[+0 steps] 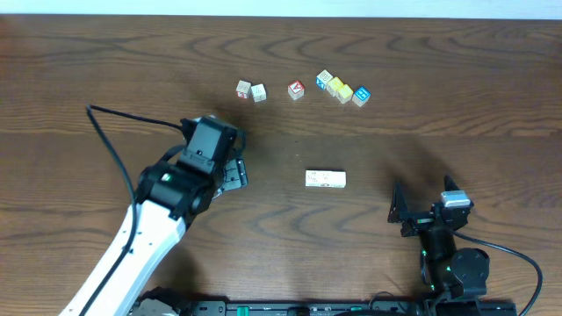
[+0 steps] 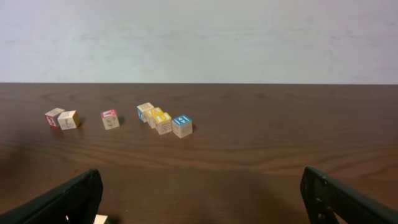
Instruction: Lift 3 blocks
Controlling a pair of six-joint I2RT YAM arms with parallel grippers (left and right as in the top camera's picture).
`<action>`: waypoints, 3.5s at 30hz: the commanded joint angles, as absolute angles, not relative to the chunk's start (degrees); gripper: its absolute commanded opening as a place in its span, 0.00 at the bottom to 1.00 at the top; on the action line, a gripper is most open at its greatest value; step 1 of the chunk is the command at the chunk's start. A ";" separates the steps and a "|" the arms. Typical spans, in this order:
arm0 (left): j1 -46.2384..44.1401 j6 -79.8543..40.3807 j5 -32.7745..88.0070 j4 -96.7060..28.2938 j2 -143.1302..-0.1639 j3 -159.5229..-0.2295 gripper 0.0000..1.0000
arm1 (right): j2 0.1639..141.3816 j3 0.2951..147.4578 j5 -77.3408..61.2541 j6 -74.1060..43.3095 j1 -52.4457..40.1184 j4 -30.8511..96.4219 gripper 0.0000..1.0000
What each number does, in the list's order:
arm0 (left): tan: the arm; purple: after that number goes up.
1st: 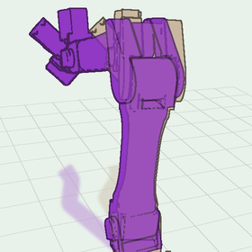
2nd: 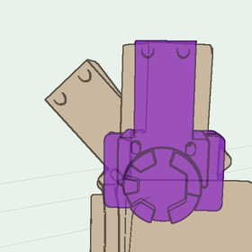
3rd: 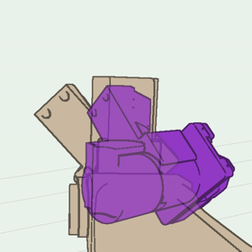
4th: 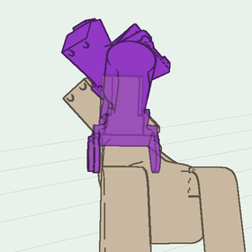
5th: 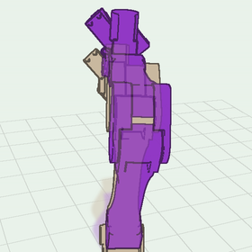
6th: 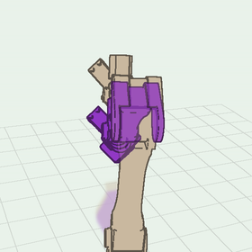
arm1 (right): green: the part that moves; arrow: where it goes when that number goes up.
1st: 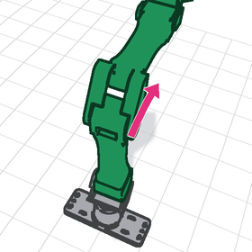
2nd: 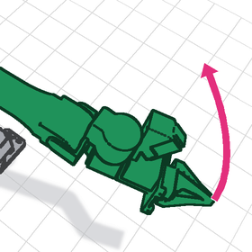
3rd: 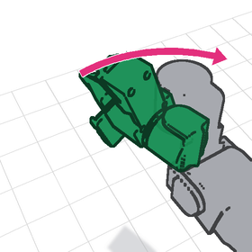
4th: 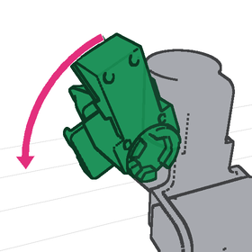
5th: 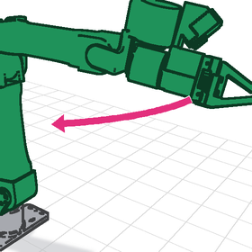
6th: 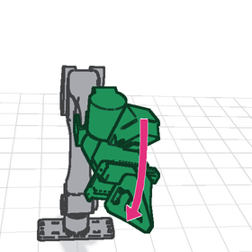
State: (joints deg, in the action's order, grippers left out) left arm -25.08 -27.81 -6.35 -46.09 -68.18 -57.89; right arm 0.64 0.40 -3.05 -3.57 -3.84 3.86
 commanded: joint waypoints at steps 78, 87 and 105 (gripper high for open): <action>7.90 -0.49 9.34 -3.40 -0.05 -0.23 0.76 | 0.30 0.32 -3.25 -2.70 -4.34 4.10 0.99; 5.58 -0.30 7.70 -3.60 -0.05 -0.21 0.76 | 0.30 0.30 -3.27 -2.70 -4.34 4.10 0.99; 5.58 1.87 9.21 -3.57 -0.05 -0.23 0.76 | 0.30 0.32 -3.27 -2.70 -4.34 4.08 0.99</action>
